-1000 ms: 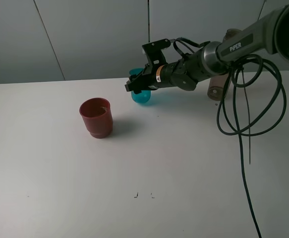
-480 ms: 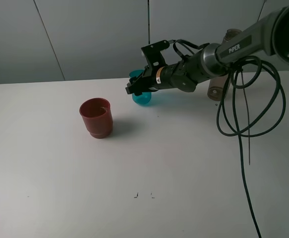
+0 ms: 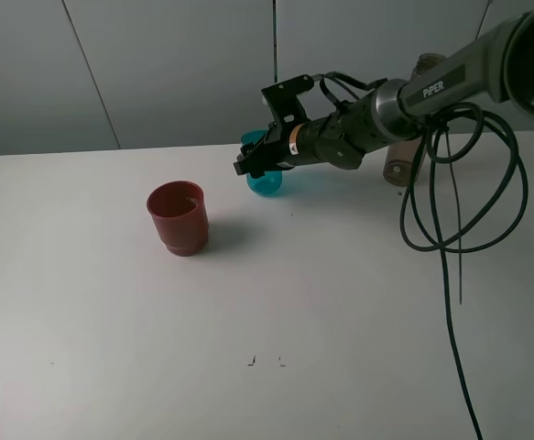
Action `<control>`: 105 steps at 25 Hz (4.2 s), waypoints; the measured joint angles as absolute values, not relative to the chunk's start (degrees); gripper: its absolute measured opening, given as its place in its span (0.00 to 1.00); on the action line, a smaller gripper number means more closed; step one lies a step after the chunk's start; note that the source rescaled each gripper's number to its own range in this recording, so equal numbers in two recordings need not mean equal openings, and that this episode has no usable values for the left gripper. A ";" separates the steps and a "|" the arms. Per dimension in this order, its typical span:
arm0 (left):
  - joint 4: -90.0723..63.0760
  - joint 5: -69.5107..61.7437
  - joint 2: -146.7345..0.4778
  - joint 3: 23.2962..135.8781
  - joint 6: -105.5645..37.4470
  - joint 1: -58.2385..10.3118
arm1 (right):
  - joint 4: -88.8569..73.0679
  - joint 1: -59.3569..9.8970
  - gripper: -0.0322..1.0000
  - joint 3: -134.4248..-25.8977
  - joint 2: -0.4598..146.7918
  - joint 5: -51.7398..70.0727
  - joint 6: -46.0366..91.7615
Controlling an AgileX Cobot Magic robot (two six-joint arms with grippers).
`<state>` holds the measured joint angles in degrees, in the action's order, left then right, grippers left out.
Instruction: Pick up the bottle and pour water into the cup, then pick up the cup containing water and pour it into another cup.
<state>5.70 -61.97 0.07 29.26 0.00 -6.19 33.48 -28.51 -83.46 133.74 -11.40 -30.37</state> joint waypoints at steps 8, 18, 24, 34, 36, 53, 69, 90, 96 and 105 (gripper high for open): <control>5.70 -61.97 0.07 29.26 0.00 -6.19 | 33.48 -28.51 0.97 -83.46 133.33 -7.04 -31.81; 5.70 -61.97 0.07 29.26 -0.48 -6.19 | 30.78 -30.29 0.99 -78.07 123.08 8.90 -27.26; 5.70 -61.97 0.07 29.26 -0.38 -6.19 | 18.77 -33.98 0.99 -73.40 113.91 18.26 -15.16; 5.70 -61.97 0.07 29.26 -0.38 -6.19 | 1.96 -35.55 0.99 -71.83 97.13 39.82 -0.71; 5.70 -61.97 0.07 29.26 -0.38 -6.19 | 1.87 -35.55 0.99 -69.79 94.29 41.60 -0.60; 5.70 -61.97 0.07 29.26 -0.38 -6.19 | 0.82 -34.52 0.99 -47.77 58.24 53.30 -0.37; 5.70 -61.97 0.07 29.26 -0.38 -6.19 | 0.70 -34.52 0.99 -34.64 19.21 63.33 -0.37; 5.70 -61.97 0.07 29.26 -0.38 -6.19 | 0.44 -34.52 0.99 -29.34 0.11 62.86 -0.37; 5.70 -61.97 0.07 29.26 -0.38 -6.19 | 0.34 -25.23 0.99 -29.34 0.00 62.86 -0.37; 5.70 -61.97 0.07 29.26 -0.38 -6.19 | 0.34 -6.65 0.99 -29.34 0.00 62.86 -0.37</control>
<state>5.70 -61.97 0.07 29.26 -0.38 -6.19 0.34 -6.65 -29.34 0.00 62.86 -0.37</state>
